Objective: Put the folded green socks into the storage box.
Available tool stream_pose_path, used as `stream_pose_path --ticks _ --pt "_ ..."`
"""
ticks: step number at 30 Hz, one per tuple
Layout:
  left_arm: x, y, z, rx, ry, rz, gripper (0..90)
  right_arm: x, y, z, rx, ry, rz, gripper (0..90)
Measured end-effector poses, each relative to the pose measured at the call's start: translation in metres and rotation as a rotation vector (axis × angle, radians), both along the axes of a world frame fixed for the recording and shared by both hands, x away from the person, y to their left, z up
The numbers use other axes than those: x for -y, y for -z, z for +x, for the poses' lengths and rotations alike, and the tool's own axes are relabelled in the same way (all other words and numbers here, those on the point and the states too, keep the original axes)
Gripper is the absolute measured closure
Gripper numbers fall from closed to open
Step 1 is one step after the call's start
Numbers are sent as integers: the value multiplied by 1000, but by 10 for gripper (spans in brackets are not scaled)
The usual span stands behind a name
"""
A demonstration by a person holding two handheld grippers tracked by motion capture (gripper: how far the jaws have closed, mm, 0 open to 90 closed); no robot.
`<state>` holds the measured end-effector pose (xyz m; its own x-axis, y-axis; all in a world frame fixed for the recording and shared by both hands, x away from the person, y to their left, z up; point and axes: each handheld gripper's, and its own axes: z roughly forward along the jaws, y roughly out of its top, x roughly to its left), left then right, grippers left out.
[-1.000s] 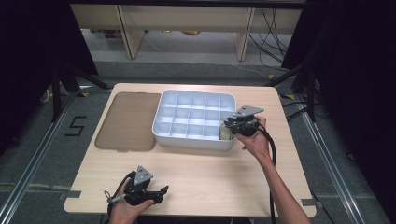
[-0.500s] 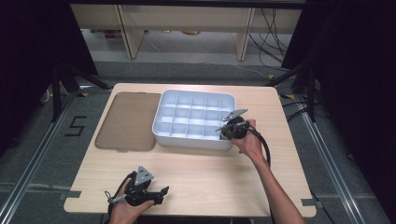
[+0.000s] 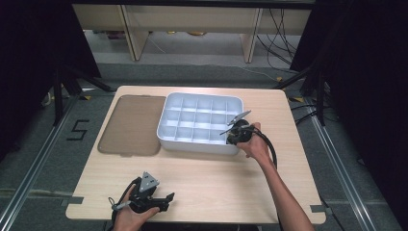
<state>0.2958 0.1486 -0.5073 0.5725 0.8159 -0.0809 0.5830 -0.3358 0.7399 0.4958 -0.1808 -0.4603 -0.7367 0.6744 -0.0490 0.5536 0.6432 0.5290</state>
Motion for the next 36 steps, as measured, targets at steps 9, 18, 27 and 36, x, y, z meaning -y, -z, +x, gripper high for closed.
stream_pose_path --ticks 9,18,27,36 --pt "0 -3 0 5 15 27 219 11 -20 -9 24 64 116 804" --pt "0 -2 0 12 -5 16 219 20 -33 -19 118 73 198 658" --pt "0 -1 0 9 -10 12 219 21 -39 -35 164 56 289 609" --pt "-3 -2 0 -4 9 44 219 21 -38 -45 177 49 321 581"
